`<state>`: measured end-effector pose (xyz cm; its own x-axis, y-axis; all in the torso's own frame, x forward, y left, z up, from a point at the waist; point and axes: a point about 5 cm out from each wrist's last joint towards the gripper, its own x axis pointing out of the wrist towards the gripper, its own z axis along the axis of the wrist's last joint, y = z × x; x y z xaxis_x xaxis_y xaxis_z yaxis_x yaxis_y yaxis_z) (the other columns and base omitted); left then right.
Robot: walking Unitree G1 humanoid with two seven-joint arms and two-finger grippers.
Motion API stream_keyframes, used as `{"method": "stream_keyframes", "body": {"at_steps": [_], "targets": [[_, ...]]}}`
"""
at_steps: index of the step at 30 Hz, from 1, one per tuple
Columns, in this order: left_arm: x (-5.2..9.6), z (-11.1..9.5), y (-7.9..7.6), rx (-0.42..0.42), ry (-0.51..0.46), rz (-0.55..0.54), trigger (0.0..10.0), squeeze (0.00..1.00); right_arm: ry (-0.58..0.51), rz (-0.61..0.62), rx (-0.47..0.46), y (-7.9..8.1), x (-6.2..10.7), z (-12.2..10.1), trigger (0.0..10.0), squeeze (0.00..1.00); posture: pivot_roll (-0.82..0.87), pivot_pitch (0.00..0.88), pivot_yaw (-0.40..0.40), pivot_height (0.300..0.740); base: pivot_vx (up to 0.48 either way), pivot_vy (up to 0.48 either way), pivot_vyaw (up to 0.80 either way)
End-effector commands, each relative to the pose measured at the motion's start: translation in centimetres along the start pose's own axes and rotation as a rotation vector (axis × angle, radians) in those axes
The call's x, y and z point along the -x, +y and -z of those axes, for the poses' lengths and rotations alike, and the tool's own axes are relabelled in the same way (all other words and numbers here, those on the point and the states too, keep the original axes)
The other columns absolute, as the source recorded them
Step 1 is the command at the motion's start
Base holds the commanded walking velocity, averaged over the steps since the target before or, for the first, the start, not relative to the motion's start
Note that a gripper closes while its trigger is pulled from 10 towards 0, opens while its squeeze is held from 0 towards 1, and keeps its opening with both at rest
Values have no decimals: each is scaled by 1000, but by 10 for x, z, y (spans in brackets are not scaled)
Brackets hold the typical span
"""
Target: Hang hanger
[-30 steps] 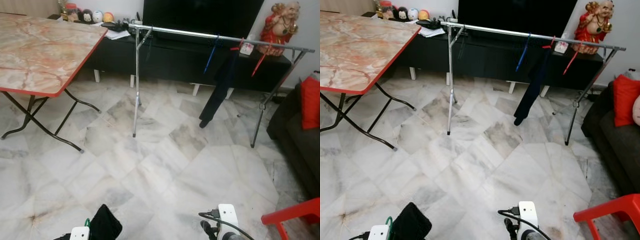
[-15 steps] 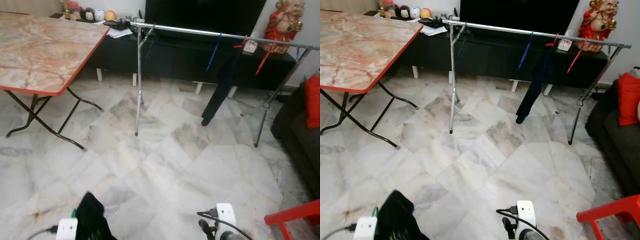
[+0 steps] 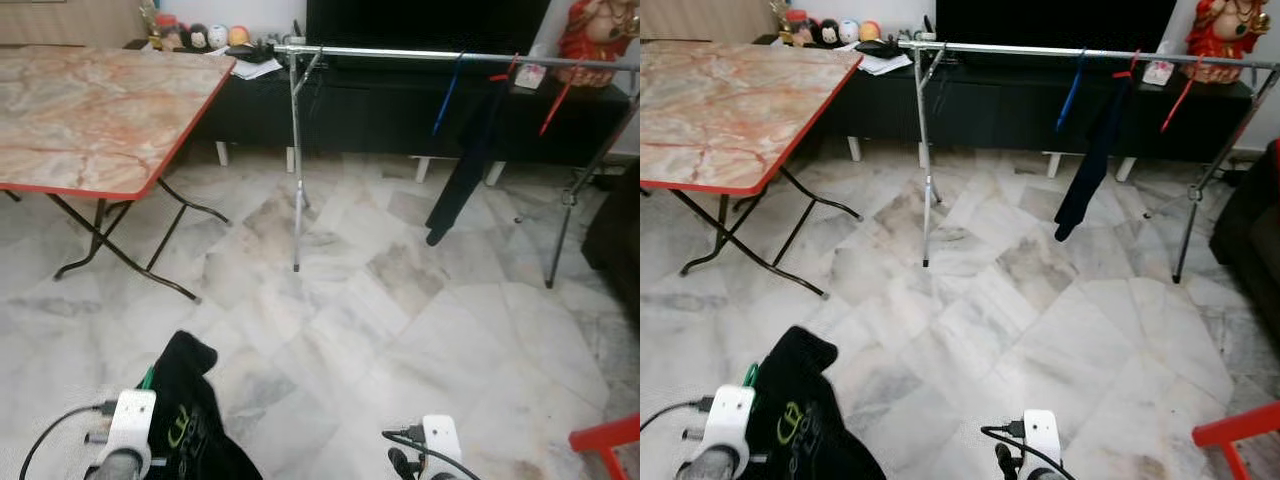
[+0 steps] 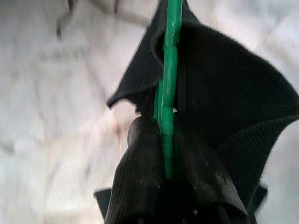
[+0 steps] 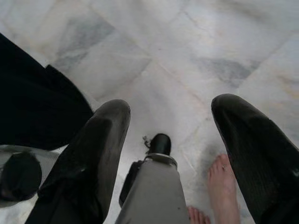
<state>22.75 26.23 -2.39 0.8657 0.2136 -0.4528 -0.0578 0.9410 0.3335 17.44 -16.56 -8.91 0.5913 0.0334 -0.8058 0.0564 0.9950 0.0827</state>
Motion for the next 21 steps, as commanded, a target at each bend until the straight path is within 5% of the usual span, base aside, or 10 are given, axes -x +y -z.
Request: {"method": "stream_keyframes", "body": {"at_steps": [1, 6, 8, 14, 17, 18, 20, 21], "targets": [[-9, -32, 8, -66, -151, 8, 10000, 0, -33, 45, -40, -5, 0, -5, 10000, 0, 90, 9, -3, 740, 0, 0, 0], [-13, -79, 6, -73, -336, 157, 10000, 0, -137, 15, 26, -8, -2, -32, 10000, 0, 73, 17, -13, 740, 0, 0, 0], [-10, -102, -4, -150, -416, 336, 10000, 0, -262, -24, 56, -13, -2, -65, 10000, 0, 55, 21, -14, 740, 0, 0, 0], [4, -134, -12, -329, -468, 640, 10000, 0, -492, -153, 149, -18, 7, -126, 10000, 0, 38, 26, -32, 740, 0, 0, 0], [7, -138, -11, -394, -454, 716, 10000, 0, -525, -233, 211, -13, 10, -137, 10000, 0, 36, 29, -39, 740, 0, 0, 0], [10, -140, -10, -423, -445, 755, 10000, 0, -531, -288, 257, -9, 11, -141, 10000, 224, 34, 27, -43, 740, 0, 0, 0], [14, -143, -10, -461, -421, 820, 10000, 0, -527, -383, 341, -4, 13, -144, 10000, 1000, 29, 29, -51, 740, 0, 0, 0], [17, -145, -10, -472, -409, 849, 10000, 0, -521, -417, 378, -2, 14, -144, 10000, 1000, 29, 29, -52, 740, 0, 0, 0]]}}
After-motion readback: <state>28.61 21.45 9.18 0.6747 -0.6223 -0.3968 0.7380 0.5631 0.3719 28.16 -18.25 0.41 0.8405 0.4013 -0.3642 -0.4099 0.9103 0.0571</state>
